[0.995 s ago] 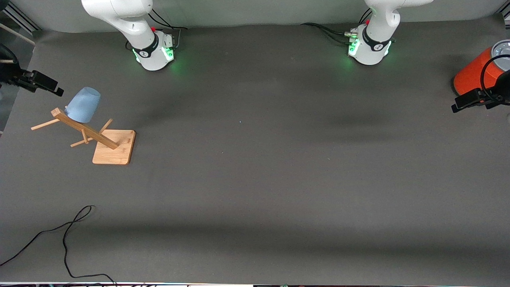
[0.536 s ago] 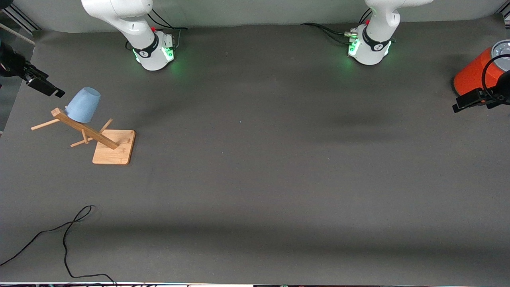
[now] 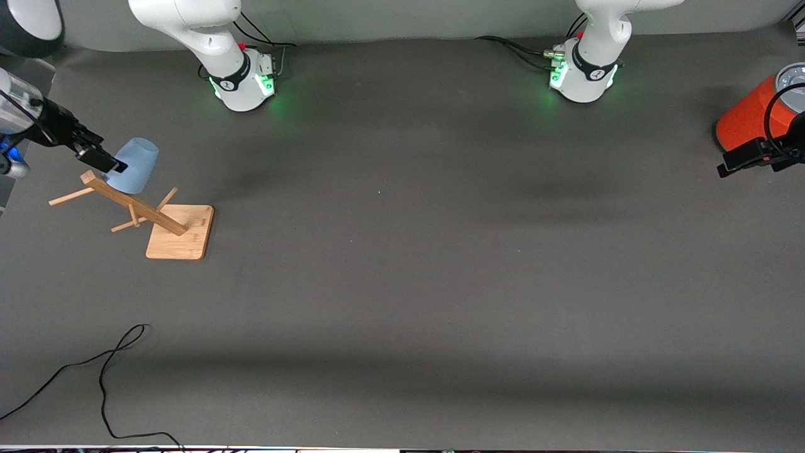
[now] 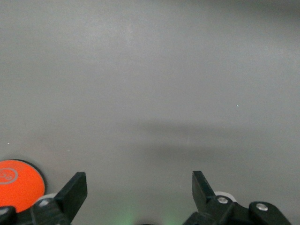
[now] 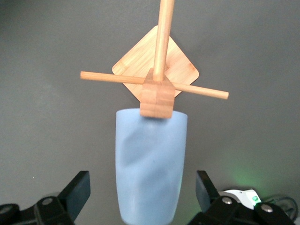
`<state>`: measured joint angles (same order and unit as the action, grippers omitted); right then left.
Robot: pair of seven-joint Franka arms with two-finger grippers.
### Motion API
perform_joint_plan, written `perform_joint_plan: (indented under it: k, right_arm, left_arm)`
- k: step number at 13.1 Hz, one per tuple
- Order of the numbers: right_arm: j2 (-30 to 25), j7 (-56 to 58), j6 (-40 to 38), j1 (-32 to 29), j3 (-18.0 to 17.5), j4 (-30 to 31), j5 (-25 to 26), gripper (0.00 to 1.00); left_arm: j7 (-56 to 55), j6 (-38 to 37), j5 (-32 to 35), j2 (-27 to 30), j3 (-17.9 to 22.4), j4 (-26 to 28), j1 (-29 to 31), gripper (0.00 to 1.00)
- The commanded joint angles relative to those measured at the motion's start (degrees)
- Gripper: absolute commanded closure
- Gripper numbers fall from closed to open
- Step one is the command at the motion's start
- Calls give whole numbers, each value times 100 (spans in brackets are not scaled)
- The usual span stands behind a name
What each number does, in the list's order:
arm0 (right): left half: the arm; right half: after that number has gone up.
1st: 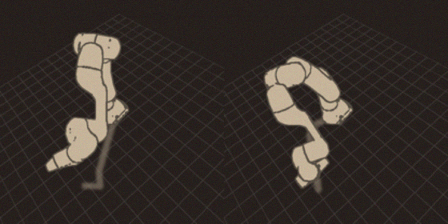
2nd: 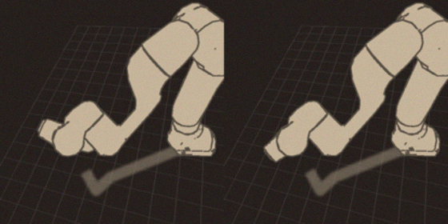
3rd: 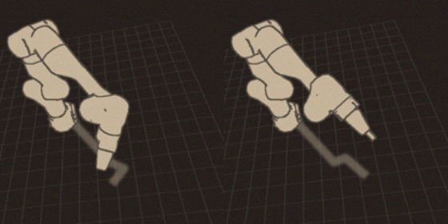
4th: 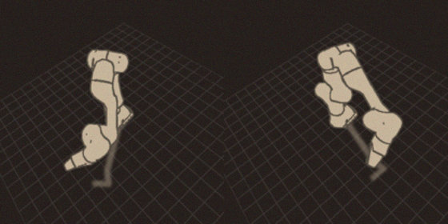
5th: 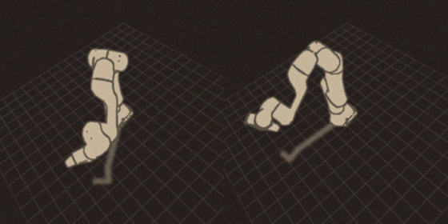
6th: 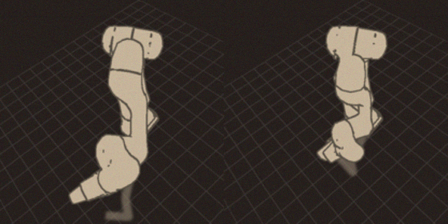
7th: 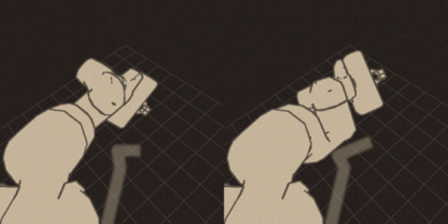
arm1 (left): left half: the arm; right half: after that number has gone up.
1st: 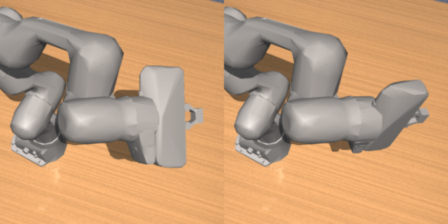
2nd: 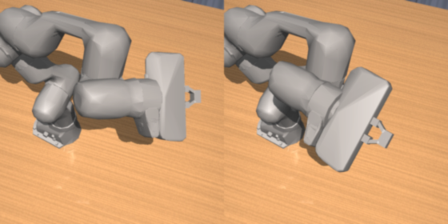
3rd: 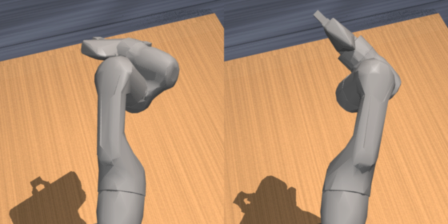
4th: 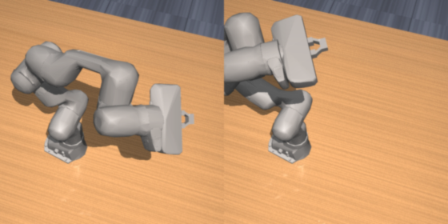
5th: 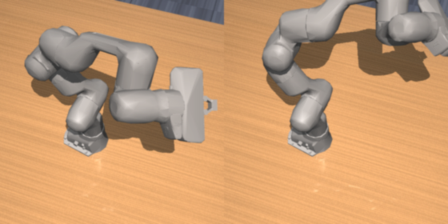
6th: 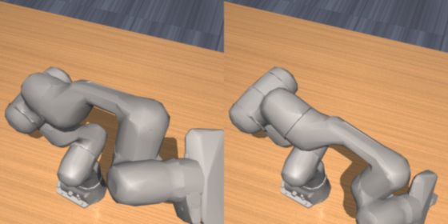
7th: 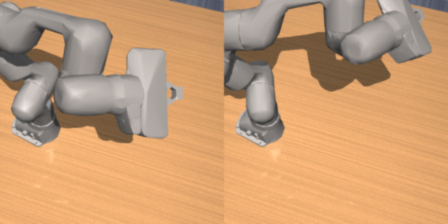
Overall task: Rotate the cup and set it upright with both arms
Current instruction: 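Close the right gripper on the blue cup and slide it off the peg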
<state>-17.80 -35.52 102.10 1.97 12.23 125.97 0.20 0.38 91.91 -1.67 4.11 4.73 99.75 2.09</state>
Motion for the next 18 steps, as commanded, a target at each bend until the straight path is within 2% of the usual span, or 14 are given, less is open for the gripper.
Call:
perform_joint_plan:
  k: [1, 6, 9, 10, 11, 12, 18]
  right_arm:
    - [249, 96, 336, 40, 95, 94, 130, 0]
    - [487, 203, 486, 40, 174, 129, 121, 0]
    - [470, 203, 504, 40, 174, 200, 121, 0]
    - [470, 203, 495, 40, 174, 209, 121, 13]
    - [453, 203, 487, 49, 174, 209, 121, 47]
    - [452, 203, 478, 49, 174, 209, 121, 67]
    - [348, 116, 329, 92, 165, 182, 121, 69]
  left_arm:
    - [76, -42, -35, 73, 2, -88, 11, 0]
    - [58, 423, 26, 144, -112, 114, -42, 0]
    - [50, 354, 369, -233, -350, -305, -95, 0]
    - [102, 336, 343, -296, -350, -386, -86, 0]
    - [111, 336, 335, -305, -350, -386, -69, 0]
    - [111, 327, 343, -331, -350, -386, -77, 0]
    - [76, 257, 335, -437, -350, -386, -68, 0]
